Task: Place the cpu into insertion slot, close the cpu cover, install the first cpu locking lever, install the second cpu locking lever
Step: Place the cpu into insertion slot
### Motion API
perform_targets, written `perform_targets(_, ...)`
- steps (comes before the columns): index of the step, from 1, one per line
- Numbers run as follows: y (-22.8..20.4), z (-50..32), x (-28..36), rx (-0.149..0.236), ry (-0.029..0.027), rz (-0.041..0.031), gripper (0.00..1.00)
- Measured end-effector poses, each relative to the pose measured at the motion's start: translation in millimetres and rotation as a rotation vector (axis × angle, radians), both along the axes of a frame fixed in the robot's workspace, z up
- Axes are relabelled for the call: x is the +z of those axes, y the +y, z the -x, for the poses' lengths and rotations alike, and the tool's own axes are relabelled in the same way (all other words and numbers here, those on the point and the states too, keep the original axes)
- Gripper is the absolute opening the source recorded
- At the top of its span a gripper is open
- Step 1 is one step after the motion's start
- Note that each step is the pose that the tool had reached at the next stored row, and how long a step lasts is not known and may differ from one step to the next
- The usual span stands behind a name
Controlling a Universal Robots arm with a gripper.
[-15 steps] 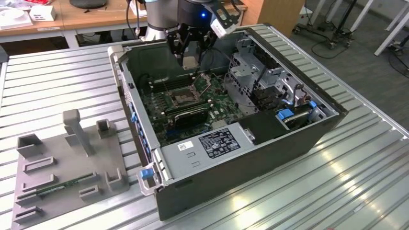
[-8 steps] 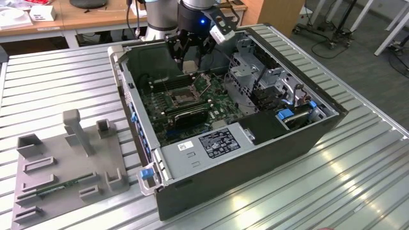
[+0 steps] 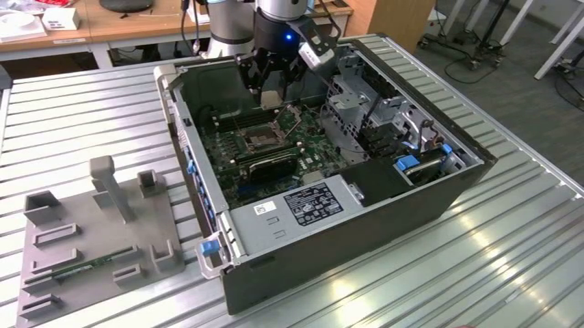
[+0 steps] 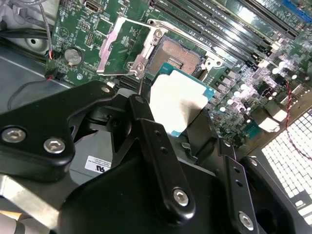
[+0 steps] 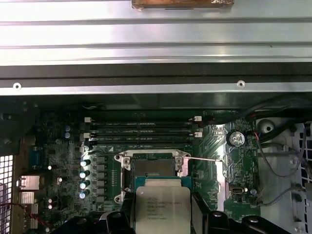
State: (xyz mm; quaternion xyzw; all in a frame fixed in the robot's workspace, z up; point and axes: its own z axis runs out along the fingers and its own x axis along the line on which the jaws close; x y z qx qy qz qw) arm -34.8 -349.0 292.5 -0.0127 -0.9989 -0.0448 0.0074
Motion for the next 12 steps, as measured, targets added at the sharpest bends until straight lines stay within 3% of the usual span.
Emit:
perform_targets(5, 0.0, 0.0, -0.1, -0.004, -0.0001, 0.0, 0.54)
perform_targets(12, 0.0, 0.0, -1.6, -0.129, -0.0001, -0.0002, 0.54)
